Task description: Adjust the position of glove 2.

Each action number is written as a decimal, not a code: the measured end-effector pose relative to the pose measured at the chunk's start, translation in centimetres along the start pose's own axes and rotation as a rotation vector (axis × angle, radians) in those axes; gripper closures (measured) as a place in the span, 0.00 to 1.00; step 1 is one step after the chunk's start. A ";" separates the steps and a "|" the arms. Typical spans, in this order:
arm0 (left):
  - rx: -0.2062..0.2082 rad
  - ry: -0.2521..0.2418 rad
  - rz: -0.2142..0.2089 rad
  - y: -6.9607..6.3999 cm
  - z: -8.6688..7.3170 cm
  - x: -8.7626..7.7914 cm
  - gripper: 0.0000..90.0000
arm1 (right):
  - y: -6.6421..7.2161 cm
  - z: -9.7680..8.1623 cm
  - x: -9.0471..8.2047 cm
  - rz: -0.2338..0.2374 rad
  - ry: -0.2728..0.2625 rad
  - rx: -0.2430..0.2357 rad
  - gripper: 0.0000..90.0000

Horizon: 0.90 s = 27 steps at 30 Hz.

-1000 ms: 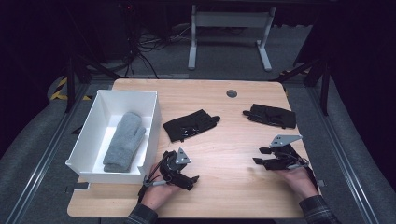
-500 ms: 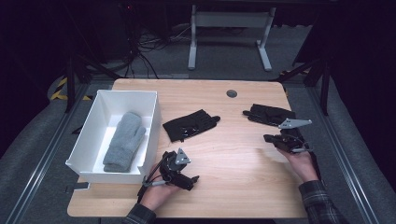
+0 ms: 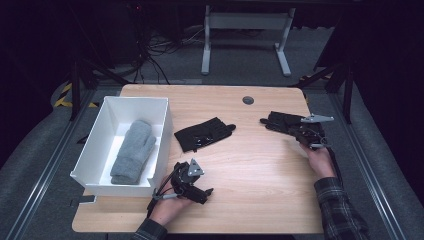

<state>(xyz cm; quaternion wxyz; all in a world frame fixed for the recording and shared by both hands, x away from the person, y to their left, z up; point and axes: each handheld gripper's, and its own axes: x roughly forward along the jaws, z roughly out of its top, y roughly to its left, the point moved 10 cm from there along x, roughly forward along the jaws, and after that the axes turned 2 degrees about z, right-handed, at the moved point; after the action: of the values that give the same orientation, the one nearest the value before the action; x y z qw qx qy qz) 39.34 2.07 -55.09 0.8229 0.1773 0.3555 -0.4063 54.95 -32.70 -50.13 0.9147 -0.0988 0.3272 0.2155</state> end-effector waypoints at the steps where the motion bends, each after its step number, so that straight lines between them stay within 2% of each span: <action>1: 0.001 -0.001 0.002 0.0 0.0 0.0 0.00 | -0.2 0.0 0.3 -0.001 -0.002 0.008 1.00; 3: 0.001 -0.002 0.003 0.0 0.0 0.0 0.00 | -0.6 -0.1 1.0 -0.010 0.021 0.005 1.00; 7: 0.001 -0.001 0.004 0.0 0.0 0.0 0.00 | -1.4 -0.3 2.0 -0.021 0.034 0.012 1.00; 12: 0.001 -0.001 0.003 0.0 0.0 0.0 0.00 | -1.4 -0.6 2.5 -0.033 0.053 -0.003 1.00; 23: 0.002 -0.001 0.004 0.1 0.0 0.0 0.00 | 0.8 -1.5 1.2 0.011 0.104 -0.057 1.00; 27: 0.003 -0.001 0.004 0.1 0.0 0.0 0.00 | 2.0 -2.1 0.5 0.046 0.122 -0.074 1.00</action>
<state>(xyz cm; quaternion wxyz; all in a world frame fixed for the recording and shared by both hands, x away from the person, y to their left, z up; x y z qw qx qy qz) 39.40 2.09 -55.08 0.8237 0.1789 0.3541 -0.4051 53.25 -31.44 -52.12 0.8836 -0.1380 0.3764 0.2419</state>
